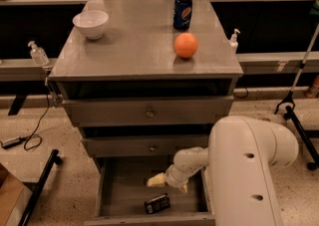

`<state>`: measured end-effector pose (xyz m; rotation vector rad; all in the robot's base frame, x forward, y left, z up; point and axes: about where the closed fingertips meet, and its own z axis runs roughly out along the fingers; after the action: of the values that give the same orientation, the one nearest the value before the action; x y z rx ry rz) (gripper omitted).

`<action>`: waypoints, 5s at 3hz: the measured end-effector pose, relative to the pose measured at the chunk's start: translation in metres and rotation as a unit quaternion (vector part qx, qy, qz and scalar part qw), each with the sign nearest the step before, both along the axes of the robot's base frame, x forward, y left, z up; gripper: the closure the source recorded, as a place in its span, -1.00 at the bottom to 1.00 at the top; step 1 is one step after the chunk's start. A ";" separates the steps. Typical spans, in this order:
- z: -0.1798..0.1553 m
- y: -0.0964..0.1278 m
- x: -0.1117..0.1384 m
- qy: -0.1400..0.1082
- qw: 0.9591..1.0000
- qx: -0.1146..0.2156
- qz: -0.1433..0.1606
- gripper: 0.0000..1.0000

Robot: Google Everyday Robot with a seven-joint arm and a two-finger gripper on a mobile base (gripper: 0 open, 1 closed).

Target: Pick rxbar chocolate from bottom drawer and place on counter

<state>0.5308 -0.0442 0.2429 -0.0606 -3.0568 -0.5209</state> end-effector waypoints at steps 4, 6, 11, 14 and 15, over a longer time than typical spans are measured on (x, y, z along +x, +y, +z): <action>-0.099 0.040 -0.018 0.084 0.996 0.035 0.015 -1.00; -0.126 0.050 -0.032 0.124 0.991 0.059 0.000 -1.00; -0.144 0.046 -0.038 0.156 0.986 0.057 -0.034 -1.00; -0.125 0.046 -0.038 0.156 0.986 0.057 -0.034 -1.00; -0.125 0.046 -0.038 0.156 0.986 0.057 -0.034 -1.00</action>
Offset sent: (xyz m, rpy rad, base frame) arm -0.0030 0.0255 -0.0807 0.0454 0.1141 0.0242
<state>0.4932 0.0015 0.1183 -0.2213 -2.7235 -0.6238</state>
